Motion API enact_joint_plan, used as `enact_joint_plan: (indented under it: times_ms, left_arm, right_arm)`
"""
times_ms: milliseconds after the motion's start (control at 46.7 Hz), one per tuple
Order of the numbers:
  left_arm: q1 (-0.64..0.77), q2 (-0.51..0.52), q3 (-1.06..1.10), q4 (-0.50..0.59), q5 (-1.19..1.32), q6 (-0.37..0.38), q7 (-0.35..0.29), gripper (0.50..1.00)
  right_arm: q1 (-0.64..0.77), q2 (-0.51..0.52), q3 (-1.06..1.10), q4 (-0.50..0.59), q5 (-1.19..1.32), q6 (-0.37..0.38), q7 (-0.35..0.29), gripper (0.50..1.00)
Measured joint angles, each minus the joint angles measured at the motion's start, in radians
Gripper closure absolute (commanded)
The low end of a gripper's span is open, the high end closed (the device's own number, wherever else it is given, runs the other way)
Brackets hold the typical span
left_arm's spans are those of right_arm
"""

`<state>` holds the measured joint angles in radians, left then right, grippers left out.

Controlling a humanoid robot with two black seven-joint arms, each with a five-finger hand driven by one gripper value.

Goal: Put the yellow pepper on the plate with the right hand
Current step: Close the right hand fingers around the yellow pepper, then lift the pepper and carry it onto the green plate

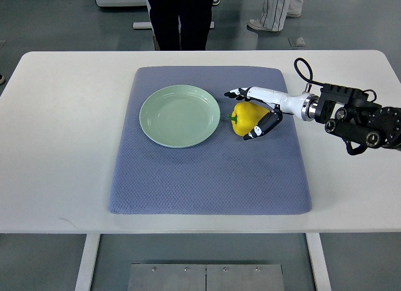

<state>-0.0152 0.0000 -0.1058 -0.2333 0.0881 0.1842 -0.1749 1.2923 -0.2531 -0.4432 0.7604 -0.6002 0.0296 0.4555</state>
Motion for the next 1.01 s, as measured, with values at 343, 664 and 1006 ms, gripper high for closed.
enact_joint_plan:
  times_ms: [343, 664, 1006]
  left_arm:
    - [0.0, 0.0, 0.0, 0.0, 0.0, 0.0, 0.0, 0.5]
    - [0.0, 0.0, 0.0, -0.001, 0.0, -0.001, 0.0, 0.5]
    - [0.0, 0.0, 0.0, 0.0, 0.0, 0.0, 0.0, 0.5]
  right_arm:
    - [-0.004, 0.008, -0.005, -0.036, -0.001, -0.004, -0.006, 1.0]
    - [-0.004, 0.011, -0.003, -0.059, 0.003, -0.004, -0.027, 1.0]
    - [0.01, 0.052, 0.092, -0.067, 0.017, -0.005, -0.095, 1.0]
